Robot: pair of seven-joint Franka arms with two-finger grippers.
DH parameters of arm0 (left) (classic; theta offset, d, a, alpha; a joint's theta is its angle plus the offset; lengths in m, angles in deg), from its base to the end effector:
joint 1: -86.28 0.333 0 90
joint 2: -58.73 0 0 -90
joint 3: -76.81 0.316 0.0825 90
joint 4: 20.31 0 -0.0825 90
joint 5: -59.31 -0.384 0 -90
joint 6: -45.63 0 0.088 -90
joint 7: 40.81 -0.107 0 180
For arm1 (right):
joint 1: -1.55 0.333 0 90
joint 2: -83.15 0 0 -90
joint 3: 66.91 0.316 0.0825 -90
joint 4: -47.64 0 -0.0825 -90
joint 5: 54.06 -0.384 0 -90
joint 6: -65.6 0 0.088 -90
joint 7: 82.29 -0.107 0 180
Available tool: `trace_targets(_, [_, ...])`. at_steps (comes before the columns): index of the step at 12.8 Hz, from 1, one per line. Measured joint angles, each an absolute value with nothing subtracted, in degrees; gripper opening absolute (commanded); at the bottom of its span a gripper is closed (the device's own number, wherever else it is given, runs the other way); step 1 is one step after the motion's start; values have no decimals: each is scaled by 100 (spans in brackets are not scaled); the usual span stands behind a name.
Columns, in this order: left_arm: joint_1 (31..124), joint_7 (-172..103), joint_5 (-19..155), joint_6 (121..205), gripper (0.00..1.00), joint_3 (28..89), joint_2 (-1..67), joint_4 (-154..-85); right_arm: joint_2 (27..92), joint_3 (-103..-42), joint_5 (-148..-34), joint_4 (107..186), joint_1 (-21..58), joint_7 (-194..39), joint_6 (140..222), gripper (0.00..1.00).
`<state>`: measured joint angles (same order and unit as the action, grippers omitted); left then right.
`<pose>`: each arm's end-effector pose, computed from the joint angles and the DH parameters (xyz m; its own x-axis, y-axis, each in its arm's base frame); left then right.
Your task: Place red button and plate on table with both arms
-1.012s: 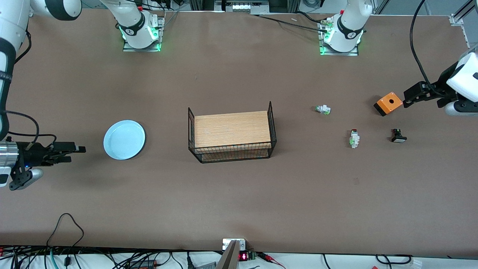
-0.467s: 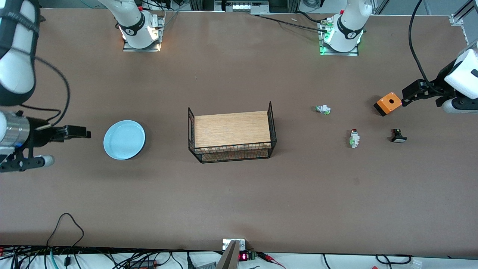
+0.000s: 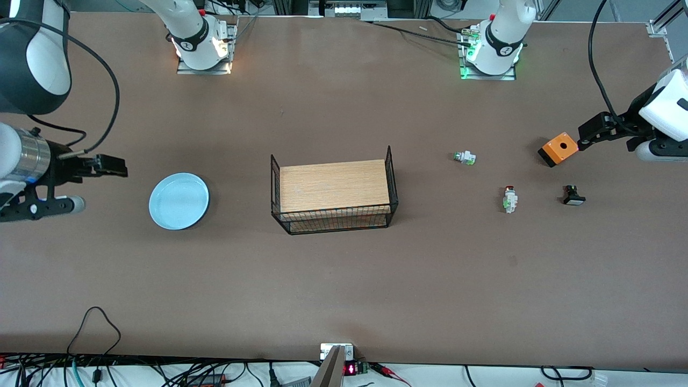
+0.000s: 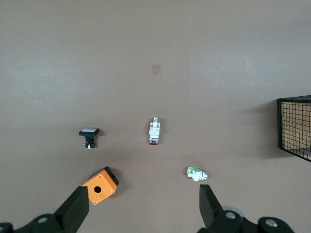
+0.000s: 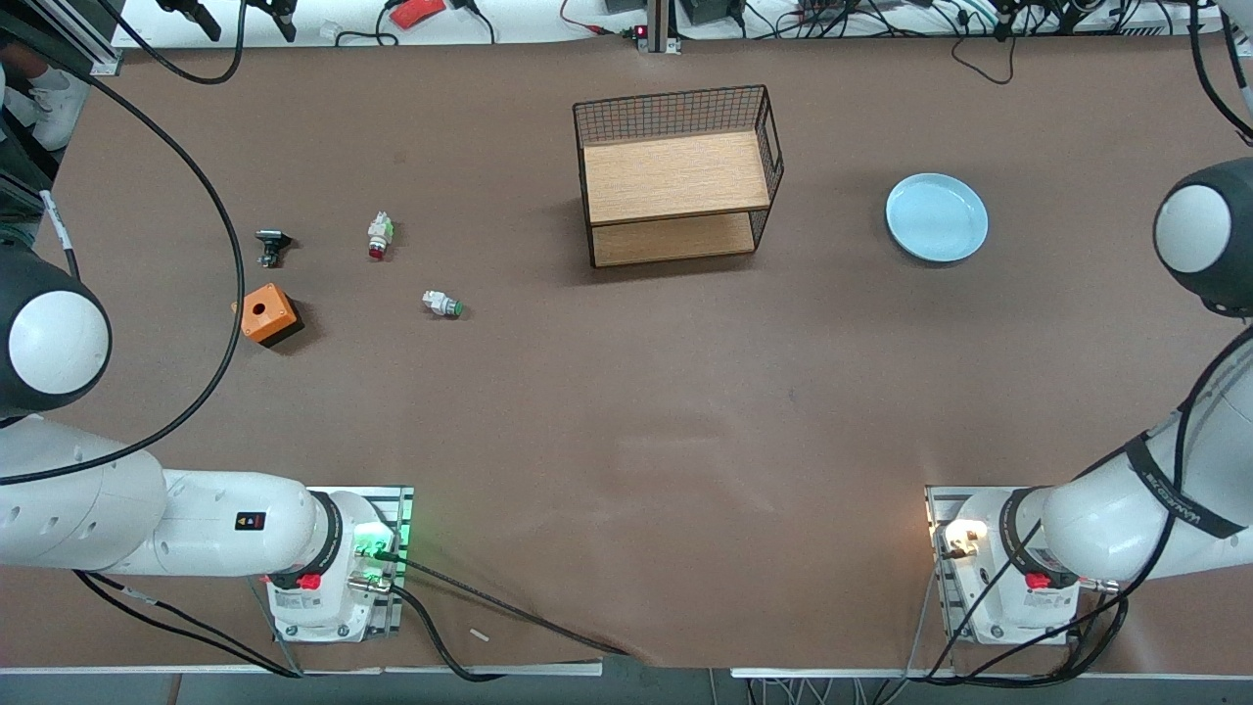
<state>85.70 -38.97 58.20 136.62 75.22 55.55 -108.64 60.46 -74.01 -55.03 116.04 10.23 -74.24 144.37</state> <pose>0.5726 -0.0192 0.6085 0.9999 -0.0061 -0.0085 -0.0062 -0.9998 -0.0181 0.6452 0.0362 0.5460 0.9624 0.1691 -0.2128 0.1733 -0.9849 0.0010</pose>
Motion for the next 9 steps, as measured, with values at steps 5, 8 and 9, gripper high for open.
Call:
trace_targets(5, [8570,-3897,5820,13662,100,7522,5556,-10862,7499,-7387,-5374,13720,1026,-7289,15265,100])
trace_targets(8, [8570,-3897,5820,13662,100,7525,5556,-10861,8223,-7373,-5373,14723,1029,-7286,15517,100])
trace_targets(9, [8570,-3897,5820,13662,100,7525,5556,-10861,8394,-7373,-5373,14950,1026,-7286,15742,100])
